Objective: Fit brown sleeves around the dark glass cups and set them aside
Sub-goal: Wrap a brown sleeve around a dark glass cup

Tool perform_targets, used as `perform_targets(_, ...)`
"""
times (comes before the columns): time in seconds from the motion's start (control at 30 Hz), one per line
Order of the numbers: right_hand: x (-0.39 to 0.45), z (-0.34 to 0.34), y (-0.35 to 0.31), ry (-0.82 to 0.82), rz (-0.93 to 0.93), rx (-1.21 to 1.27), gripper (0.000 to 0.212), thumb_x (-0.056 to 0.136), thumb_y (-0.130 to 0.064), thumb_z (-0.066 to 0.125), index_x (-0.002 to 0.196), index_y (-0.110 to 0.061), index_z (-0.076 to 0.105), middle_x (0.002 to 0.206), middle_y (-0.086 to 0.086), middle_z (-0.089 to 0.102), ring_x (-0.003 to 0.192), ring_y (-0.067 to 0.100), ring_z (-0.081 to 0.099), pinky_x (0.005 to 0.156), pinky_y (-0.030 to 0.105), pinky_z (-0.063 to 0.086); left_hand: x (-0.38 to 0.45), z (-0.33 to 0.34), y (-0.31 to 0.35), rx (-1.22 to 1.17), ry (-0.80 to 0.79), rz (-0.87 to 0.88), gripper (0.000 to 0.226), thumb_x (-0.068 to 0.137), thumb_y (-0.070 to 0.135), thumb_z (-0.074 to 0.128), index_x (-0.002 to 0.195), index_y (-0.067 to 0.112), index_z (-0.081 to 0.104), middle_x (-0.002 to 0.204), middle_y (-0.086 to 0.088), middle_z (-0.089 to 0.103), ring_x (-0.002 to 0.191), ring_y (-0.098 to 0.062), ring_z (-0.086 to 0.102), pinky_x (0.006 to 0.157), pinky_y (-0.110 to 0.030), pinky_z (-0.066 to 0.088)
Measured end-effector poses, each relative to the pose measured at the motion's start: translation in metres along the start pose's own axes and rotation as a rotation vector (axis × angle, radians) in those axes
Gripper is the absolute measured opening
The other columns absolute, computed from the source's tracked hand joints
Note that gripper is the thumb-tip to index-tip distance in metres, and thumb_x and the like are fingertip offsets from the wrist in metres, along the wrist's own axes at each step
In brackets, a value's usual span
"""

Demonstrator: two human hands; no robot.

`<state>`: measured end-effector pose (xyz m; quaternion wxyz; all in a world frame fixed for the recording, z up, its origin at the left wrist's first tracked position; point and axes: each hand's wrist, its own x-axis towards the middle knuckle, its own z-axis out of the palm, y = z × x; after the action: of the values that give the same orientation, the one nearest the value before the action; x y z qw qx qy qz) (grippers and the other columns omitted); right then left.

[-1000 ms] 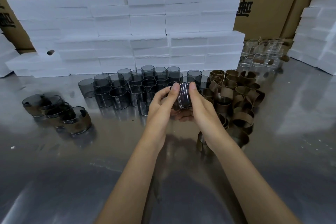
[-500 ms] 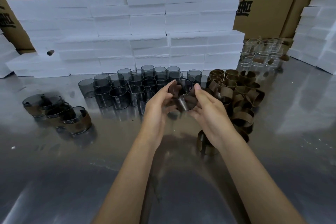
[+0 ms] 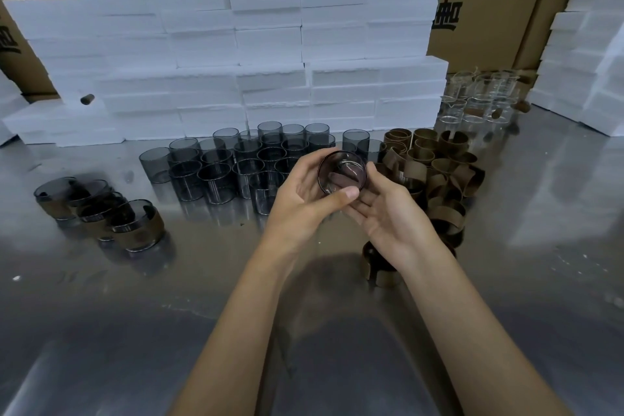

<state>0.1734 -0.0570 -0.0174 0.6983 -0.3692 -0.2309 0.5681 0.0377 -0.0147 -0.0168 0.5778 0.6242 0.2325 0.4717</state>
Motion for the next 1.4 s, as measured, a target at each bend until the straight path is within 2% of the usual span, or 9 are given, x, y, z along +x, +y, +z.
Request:
perform_targets(0.23,0.0,0.003,0.005,-0.019,-0.033,-0.119,0.031,0.107,-0.029,0.051,0.111,-0.007,0.072,0.105,0.013,0.078,0.097,0.019,0.075,0.081,0.027,0.06,-0.001,0.005,-0.003,0.064,0.169,0.108,0.055,0.068,0.026,0.087,0.116,0.009,0.064,0.117,-0.005,0.072,0.112,-0.017,0.069,0.101,-0.035,0.054)
perform_targets(0.43,-0.002,0.003,0.009,-0.058,-0.08,-0.208,0.03,0.108,-0.028,0.049,0.107,-0.016,0.077,0.106,0.01,0.079,0.1,0.017,0.076,0.077,0.023,0.06,0.0,0.003,-0.004,-0.012,0.291,0.095,0.037,0.077,0.031,0.082,0.104,0.006,0.072,0.104,-0.002,0.078,0.104,-0.013,0.073,0.084,-0.022,0.057)
perform_targets(0.57,-0.002,0.003,0.009,0.001,-0.057,-0.17,0.029,0.106,-0.028,0.053,0.109,-0.008,0.073,0.103,0.013,0.079,0.097,0.02,0.077,0.072,0.025,0.061,0.004,0.0,-0.006,-0.004,0.309,0.066,0.021,0.097,0.02,0.068,0.11,0.005,0.076,0.104,-0.001,0.079,0.099,-0.009,0.074,0.076,-0.015,0.054)
perform_targets(0.73,-0.002,0.004,0.004,0.067,-0.034,-0.078,0.029,0.103,-0.026,0.057,0.108,-0.001,0.07,0.097,0.016,0.079,0.088,0.023,0.078,0.064,0.029,0.061,0.005,-0.001,-0.005,0.044,0.2,0.02,0.029,0.107,0.012,0.049,0.12,0.018,0.074,0.115,0.005,0.077,0.108,-0.005,0.07,0.089,-0.018,0.053)
perform_targets(0.9,0.0,0.002,0.003,0.103,-0.042,-0.075,0.033,0.104,-0.029,0.056,0.112,0.0,0.069,0.099,0.018,0.078,0.087,0.025,0.078,0.064,0.03,0.062,0.004,0.004,-0.004,0.138,0.125,-0.002,0.046,0.106,0.003,0.038,0.14,0.025,0.059,0.097,0.031,0.074,0.075,0.004,0.053,0.069,-0.005,0.046)
perform_targets(1.03,-0.002,0.001,0.002,0.119,-0.077,-0.105,0.029,0.104,-0.03,0.057,0.102,-0.006,0.073,0.094,0.012,0.079,0.086,0.021,0.078,0.066,0.029,0.062,-0.002,0.011,-0.004,0.187,0.067,-0.019,0.063,0.099,0.03,0.056,0.158,0.035,0.035,0.116,0.043,0.063,0.103,0.02,0.057,0.09,-0.003,0.044)
perform_targets(1.13,-0.006,0.005,0.003,0.115,-0.146,-0.19,0.036,0.102,-0.033,0.061,0.078,-0.016,0.082,0.081,0.003,0.079,0.075,0.013,0.077,0.06,0.022,0.058,-0.007,0.014,-0.008,0.348,0.087,0.101,0.078,0.087,0.046,0.074,0.154,0.047,0.035,0.143,0.026,0.052,0.13,0.007,0.051,0.108,-0.026,0.044)
perform_targets(1.27,-0.008,0.014,0.007,0.125,-0.309,-0.419,0.032,0.096,-0.044,0.066,0.101,-0.015,0.078,0.089,0.001,0.078,0.079,0.012,0.075,0.064,0.022,0.057,0.001,0.008,-0.006,0.207,0.3,0.271,0.037,0.1,0.025,0.065,0.137,0.03,0.06,0.122,0.018,0.066,0.108,0.007,0.064,0.083,-0.014,0.054)
perform_targets(1.4,-0.006,0.016,0.018,0.063,-0.483,-0.816,0.044,0.084,-0.056,0.071,0.117,-0.027,0.066,0.11,-0.005,0.071,0.097,0.009,0.067,0.083,0.025,0.055,0.004,0.004,0.0,-0.188,0.295,-0.009,0.027,0.106,0.033,0.054,0.131,0.036,0.064,0.112,0.004,0.077,0.096,-0.018,0.075,0.068,-0.033,0.061)
